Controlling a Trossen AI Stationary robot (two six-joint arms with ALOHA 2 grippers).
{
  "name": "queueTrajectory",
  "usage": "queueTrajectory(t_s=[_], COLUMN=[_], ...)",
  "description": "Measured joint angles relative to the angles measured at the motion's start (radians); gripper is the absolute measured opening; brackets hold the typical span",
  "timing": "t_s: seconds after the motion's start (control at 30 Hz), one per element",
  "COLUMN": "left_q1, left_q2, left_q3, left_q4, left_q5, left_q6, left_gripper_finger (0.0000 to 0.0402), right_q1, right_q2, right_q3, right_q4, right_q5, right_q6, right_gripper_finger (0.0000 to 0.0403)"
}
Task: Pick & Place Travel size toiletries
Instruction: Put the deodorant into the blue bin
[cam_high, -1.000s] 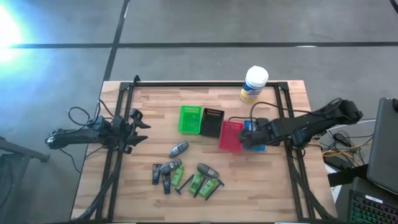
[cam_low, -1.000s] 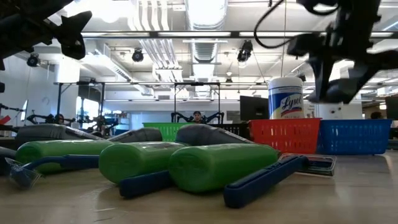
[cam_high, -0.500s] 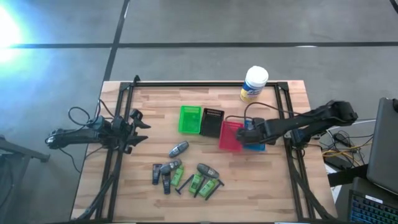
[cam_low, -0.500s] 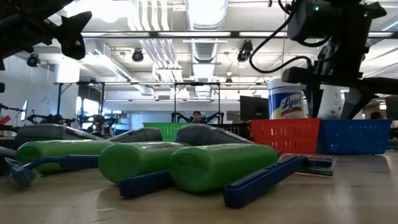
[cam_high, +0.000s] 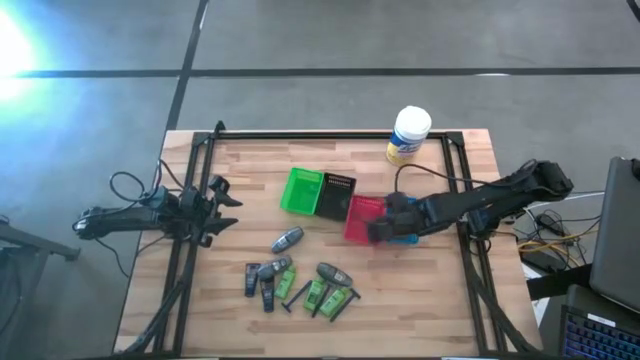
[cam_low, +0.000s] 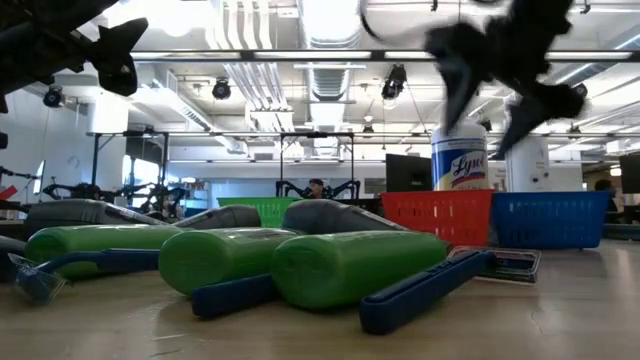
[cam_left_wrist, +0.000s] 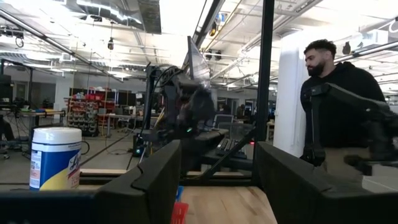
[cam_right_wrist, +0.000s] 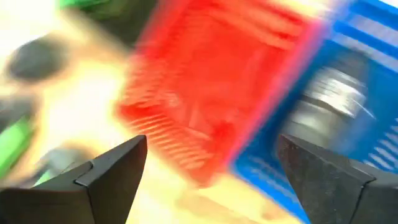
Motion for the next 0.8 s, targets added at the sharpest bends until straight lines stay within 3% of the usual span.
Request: queueTrajectory(t_s=[0.13, 0.2, 0.5, 0.8], left_q1=[0.0, 0.0, 0.0, 0.0], left_q2=[0.0, 0.0, 0.0, 0.0], left_q3=[0.0, 0.0, 0.0, 0.0], left_q4=[-0.003, -0.005, -0.008, -0.009], left_q5=[0.0, 0.0, 0.0, 0.0], left_q6=[0.0, 0.0, 0.0, 0.0], left_gripper_finger=[0.0213, 0.0213, 0.0213, 0.0213], right_q1=[0.054, 0.066, 0.064, 0.042], right_q2=[0.121, 0.21, 0.573, 0.744], right_q3=[0.109, 0.171, 0.45, 0.576], right_q4=[0.118, 0.107, 0.074, 0.048], right_q5=[-0.066, -0.1, -0.232, -0.234], right_q6=[-0.388, -0.5, -0.64, -0.56], right_gripper_finger=[0.0352, 0.0346, 0.0313, 0.029])
